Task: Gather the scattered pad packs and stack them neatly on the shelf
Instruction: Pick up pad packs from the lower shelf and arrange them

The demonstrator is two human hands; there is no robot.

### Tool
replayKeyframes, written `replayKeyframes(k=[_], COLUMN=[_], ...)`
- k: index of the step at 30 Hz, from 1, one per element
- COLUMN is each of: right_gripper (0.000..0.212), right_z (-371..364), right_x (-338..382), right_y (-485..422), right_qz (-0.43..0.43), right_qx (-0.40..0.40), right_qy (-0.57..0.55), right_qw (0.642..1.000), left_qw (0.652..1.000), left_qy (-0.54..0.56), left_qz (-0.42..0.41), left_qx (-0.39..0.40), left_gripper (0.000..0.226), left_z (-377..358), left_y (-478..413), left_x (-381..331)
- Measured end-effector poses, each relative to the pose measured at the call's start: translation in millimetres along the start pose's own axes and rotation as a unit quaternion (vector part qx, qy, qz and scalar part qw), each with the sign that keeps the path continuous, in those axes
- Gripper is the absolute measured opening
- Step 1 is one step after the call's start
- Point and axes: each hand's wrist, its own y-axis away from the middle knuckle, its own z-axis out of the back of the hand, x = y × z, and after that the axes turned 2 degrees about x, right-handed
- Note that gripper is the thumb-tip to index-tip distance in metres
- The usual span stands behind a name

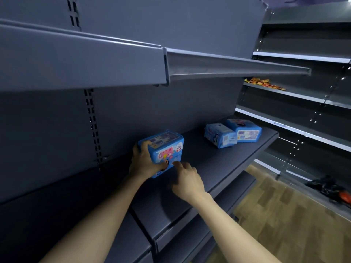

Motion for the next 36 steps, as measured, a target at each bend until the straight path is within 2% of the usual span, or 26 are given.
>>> replayKeyframes(k=[4,7,10,13,15,19,21,23,25,27,29,33,34,36], right_gripper=[0.065,0.065,0.066,0.061,0.051,0.034,0.028,0.042,0.039,0.03,0.039,0.081,0.082,0.061], right_z=[-2.3,-4.0,-7.4,-10.5,-11.5,-15.5,-14.2,-11.8,-8.1,-4.8,-6.0,-13.5,-15.3,-17.6], right_x=[-3.0,-3.1,-3.1,-0.9,5.2,18.5,25.5,31.1,37.0,40.9,43.0,49.5,51.2,54.2], right_y=[-2.5,-2.4,-3.3,-5.2,-4.7,-5.2,-3.2,0.4,8.9,18.0,24.4,31.9,33.2,36.8], right_qz=[0.004,0.01,0.011,-0.019,-0.064,-0.09,-0.08,-0.074,-0.077,-0.087,-0.093,-0.097,-0.101,-0.101], right_qx=[0.0,-0.004,-0.004,0.003,0.015,0.073,0.107,0.129,0.146,0.16,0.165,0.176,0.179,0.181], right_qy=[-0.003,-0.021,-0.065,-0.197,-0.34,-0.573,-0.682,-0.77,-0.832,-0.867,-0.884,-0.903,-0.905,-0.898], right_qw=[1.0,1.0,0.998,0.98,0.938,0.812,0.719,0.621,0.529,0.464,0.427,0.379,0.371,0.388], left_qw=[0.999,0.998,0.996,0.988,0.974,0.933,0.928,0.933,0.943,0.953,0.961,0.97,0.971,0.971], left_qy=[0.016,0.017,0.056,0.131,0.19,0.316,0.33,0.313,0.285,0.256,0.233,0.206,0.2,0.197], left_qz=[-0.003,-0.006,0.004,0.025,0.049,0.094,0.089,0.072,0.036,0.027,0.023,0.009,0.007,0.007], left_qx=[-0.028,-0.056,-0.066,-0.083,-0.111,-0.141,-0.147,-0.159,-0.167,-0.162,-0.146,-0.13,-0.128,-0.133], left_gripper=[0.072,0.07,0.079,0.096,0.107,0.103,0.099,0.097,0.092,0.085,0.084,0.088,0.089,0.09], left_z=[-1.2,0.2,3.9,10.6,13.4,9.4,8.5,16.1,19.5,19.3,21.2,30.7,33.0,37.6], left_y=[0.1,5.1,10.9,16.9,21.5,23.4,30.0,54.9,75.6,88.0,97.2,112.9,115.8,119.7], left_x=[-1.3,-1.6,2.3,3.5,0.0,2.0,-0.9,-19.9,-31.5,-34.3,-33.4,-36.9,-37.8,-38.7])
